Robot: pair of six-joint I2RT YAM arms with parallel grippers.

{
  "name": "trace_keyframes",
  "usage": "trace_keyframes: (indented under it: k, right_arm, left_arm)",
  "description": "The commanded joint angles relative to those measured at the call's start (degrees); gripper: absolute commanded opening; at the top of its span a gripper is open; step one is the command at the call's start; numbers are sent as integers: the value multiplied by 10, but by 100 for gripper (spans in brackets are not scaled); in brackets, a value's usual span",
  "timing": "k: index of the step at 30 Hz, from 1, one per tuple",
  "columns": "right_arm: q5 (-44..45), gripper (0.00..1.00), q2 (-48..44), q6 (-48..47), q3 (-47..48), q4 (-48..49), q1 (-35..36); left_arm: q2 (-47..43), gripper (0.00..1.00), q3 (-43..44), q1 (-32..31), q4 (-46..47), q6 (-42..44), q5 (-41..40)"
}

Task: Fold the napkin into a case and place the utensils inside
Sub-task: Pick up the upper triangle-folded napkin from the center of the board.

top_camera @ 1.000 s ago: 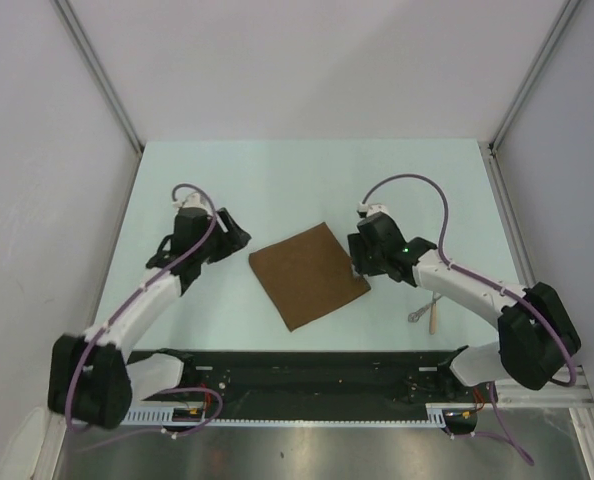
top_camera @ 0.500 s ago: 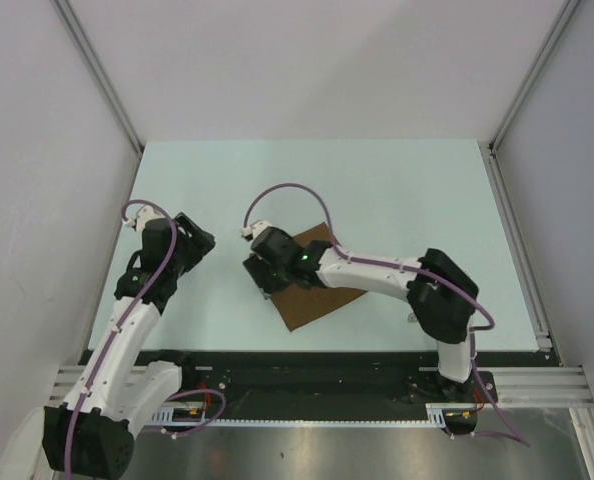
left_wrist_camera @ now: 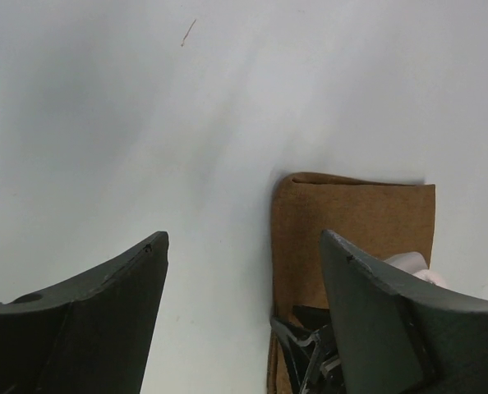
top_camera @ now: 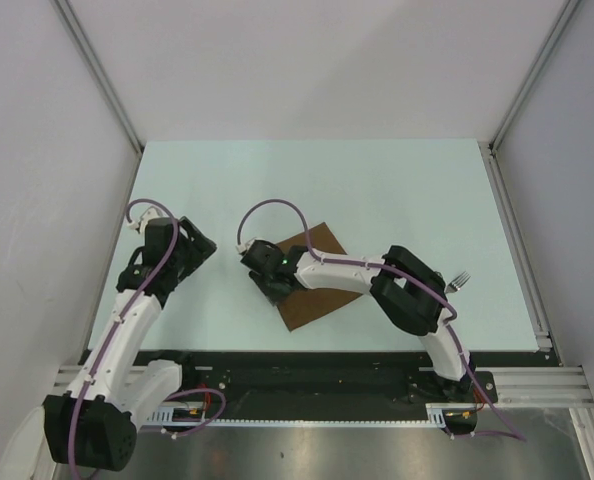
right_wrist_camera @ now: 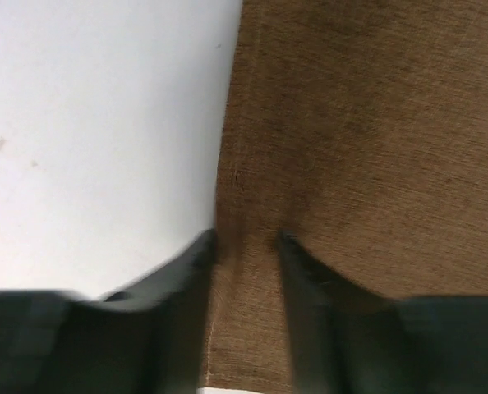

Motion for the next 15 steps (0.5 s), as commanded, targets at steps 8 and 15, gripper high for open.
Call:
trace_keyframes:
  k: [8, 15]
  right_arm:
    - [-112, 0, -37, 21, -23, 35, -35]
    - [-432, 0, -121, 93, -140, 200, -165]
  left_arm:
    - [65, 82, -31, 5, 86, 34, 149]
    - [143, 78, -43, -14, 246, 22, 327]
